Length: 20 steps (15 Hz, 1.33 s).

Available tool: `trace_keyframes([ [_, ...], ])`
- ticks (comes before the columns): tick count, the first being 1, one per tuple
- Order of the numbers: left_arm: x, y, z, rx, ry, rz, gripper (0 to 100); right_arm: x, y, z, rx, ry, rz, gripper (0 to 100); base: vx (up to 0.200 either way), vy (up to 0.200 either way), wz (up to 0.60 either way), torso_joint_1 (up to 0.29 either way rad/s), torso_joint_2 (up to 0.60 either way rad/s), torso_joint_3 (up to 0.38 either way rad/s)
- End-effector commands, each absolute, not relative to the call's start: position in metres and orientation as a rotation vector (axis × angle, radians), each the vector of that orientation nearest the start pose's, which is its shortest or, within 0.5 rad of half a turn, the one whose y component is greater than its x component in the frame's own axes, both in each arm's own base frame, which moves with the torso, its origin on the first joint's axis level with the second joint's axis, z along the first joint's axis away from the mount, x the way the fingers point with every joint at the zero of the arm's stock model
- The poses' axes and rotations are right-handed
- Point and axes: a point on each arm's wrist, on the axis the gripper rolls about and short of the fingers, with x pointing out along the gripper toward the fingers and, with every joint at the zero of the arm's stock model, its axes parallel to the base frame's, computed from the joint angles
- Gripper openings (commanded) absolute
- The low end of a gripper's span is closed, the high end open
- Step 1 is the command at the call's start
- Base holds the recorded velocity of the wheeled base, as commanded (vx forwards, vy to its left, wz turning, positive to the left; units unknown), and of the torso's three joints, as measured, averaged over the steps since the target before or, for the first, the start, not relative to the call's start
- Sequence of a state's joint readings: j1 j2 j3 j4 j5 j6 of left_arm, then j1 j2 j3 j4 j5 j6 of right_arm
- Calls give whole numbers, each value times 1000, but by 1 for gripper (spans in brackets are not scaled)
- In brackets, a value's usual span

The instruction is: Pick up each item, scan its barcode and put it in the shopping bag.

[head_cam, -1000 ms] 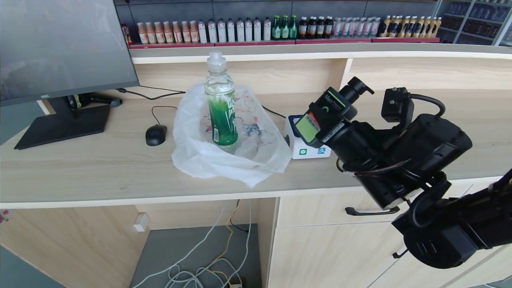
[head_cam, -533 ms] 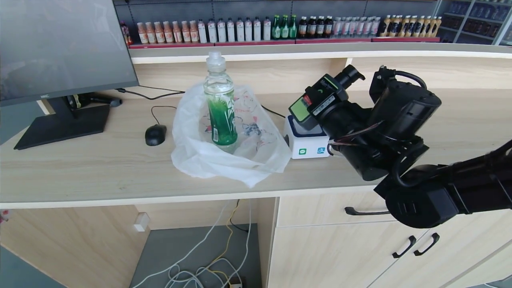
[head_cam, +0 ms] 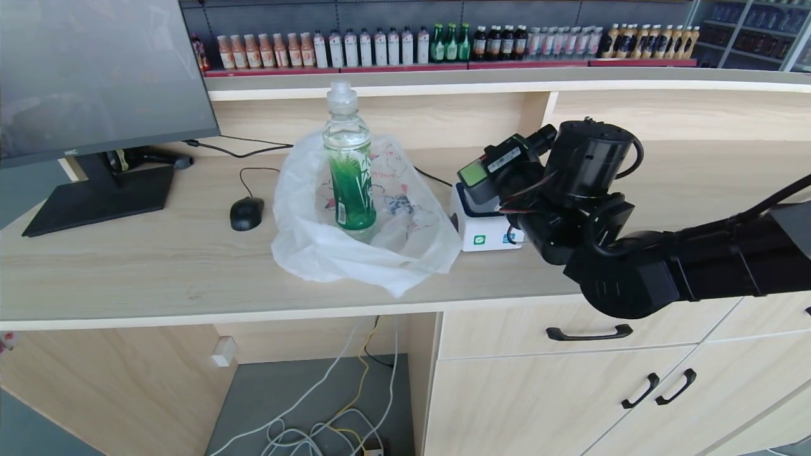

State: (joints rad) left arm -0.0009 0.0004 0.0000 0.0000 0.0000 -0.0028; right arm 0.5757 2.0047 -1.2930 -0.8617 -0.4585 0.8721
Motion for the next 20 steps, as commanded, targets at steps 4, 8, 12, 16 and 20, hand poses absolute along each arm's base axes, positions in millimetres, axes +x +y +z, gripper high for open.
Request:
trace_keyframes([
  [4,-23,0,75,-3,0,0,100,357,217,217,945,-50,149,0,0,0,0,0,0,0],
  [8,-23,0,75,-3,0,-2,100,360,214,215,950,-50,140,0,0,0,0,0,0,0],
  [12,-23,0,75,-3,0,0,100,361,213,213,959,-49,135,0,0,0,0,0,0,0],
  [16,-23,0,75,-3,0,0,100,361,212,213,961,-51,135,0,0,0,0,0,0,0],
  [20,-23,0,75,-3,0,-2,100,361,212,213,961,-51,135,0,0,0,0,0,0,0],
])
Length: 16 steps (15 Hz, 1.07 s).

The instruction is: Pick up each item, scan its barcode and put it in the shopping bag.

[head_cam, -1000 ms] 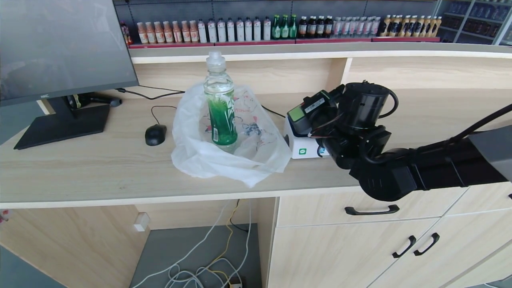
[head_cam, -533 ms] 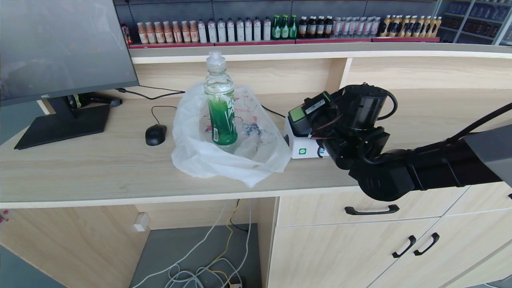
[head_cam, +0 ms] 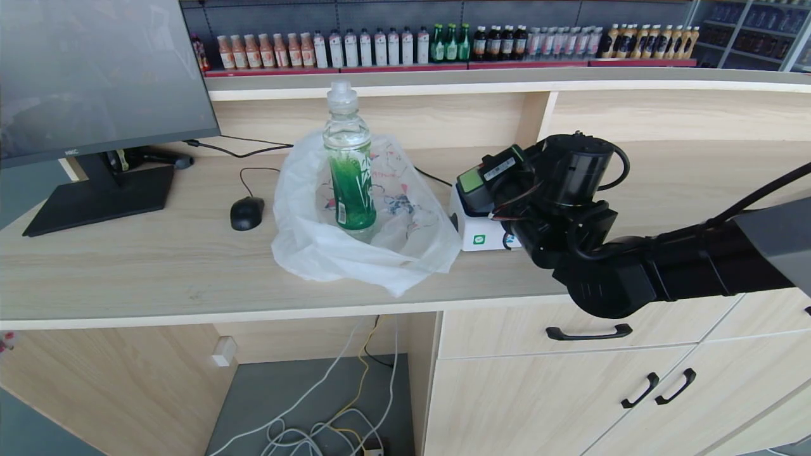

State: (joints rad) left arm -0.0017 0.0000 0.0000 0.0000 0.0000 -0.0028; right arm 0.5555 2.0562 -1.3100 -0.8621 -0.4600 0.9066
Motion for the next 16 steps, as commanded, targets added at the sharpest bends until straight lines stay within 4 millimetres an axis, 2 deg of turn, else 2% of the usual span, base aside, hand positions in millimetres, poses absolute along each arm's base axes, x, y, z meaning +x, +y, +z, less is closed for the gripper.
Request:
trace_keyframes([
  [1,-23,0,75,-3,0,-2,100,361,212,214,962,-52,135,0,0,0,0,0,0,0],
  [10,-23,0,75,-3,0,0,100,359,212,219,966,-61,143,0,0,0,0,0,0,0],
  [16,-23,0,75,-3,0,-2,100,346,205,244,988,-107,167,0,0,0,0,0,0,0],
])
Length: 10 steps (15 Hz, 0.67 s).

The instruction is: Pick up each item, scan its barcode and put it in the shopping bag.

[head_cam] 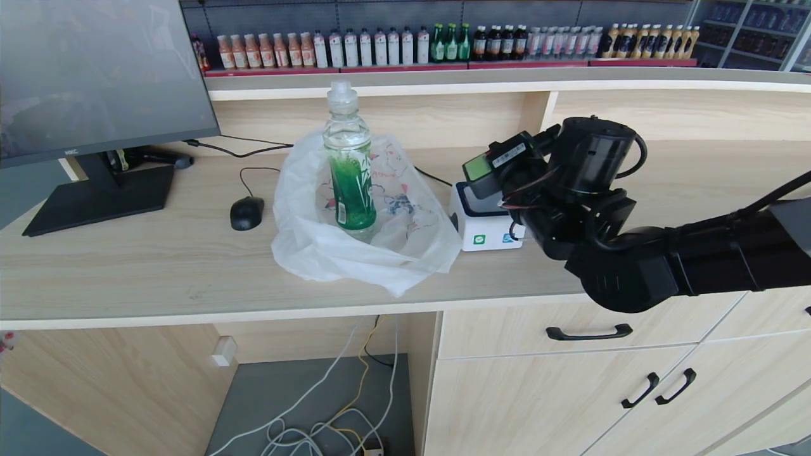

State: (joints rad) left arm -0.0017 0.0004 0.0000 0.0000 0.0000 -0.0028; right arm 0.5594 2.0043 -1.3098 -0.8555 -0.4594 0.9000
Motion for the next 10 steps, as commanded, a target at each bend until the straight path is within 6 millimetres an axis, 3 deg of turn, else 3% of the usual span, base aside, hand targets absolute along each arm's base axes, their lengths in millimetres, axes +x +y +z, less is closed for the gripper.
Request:
trace_keyframes([
  [1,-23,0,75,-3,0,-2,100,343,204,247,985,-112,169,0,0,0,0,0,0,0],
  [8,-23,0,75,-3,0,-2,100,312,192,280,936,-176,202,0,0,0,0,0,0,0],
  [10,-23,0,75,-3,0,-2,100,294,193,285,885,-187,221,0,0,0,0,0,0,0],
])
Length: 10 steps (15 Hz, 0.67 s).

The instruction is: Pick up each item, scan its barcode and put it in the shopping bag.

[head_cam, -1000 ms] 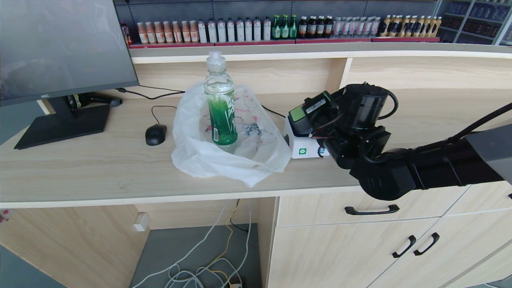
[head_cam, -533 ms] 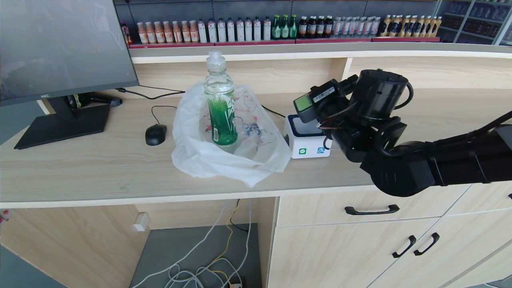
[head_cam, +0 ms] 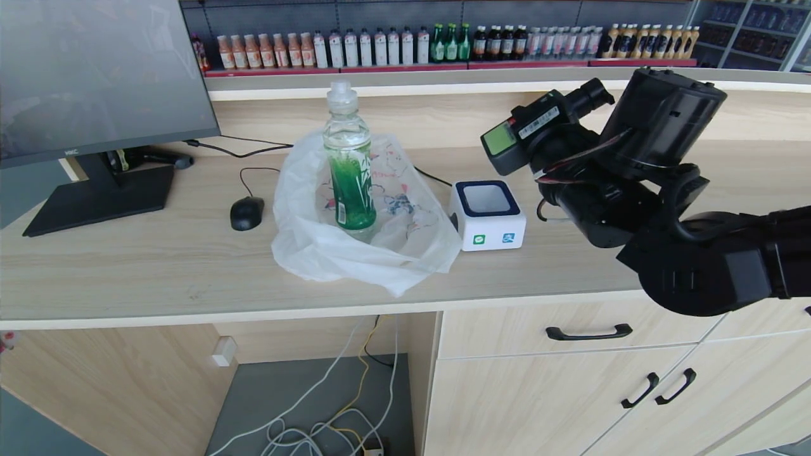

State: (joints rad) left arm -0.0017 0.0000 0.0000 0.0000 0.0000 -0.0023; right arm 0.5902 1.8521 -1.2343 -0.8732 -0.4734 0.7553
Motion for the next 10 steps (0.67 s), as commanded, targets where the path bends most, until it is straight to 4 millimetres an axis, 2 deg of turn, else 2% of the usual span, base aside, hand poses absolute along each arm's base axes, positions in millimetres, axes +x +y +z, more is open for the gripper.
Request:
trace_keyframes([
  [1,-23,0,75,-3,0,-2,100,287,192,287,875,-187,231,0,0,0,0,0,0,0],
  [4,-23,0,75,-3,0,-2,100,273,185,283,795,-217,235,0,0,0,0,0,0,0],
  [5,-23,0,75,-3,0,-2,100,268,182,283,715,-294,248,0,0,0,0,0,0,0],
  [10,-23,0,75,-3,0,-2,100,253,176,256,400,-383,344,0,0,0,0,0,0,0],
])
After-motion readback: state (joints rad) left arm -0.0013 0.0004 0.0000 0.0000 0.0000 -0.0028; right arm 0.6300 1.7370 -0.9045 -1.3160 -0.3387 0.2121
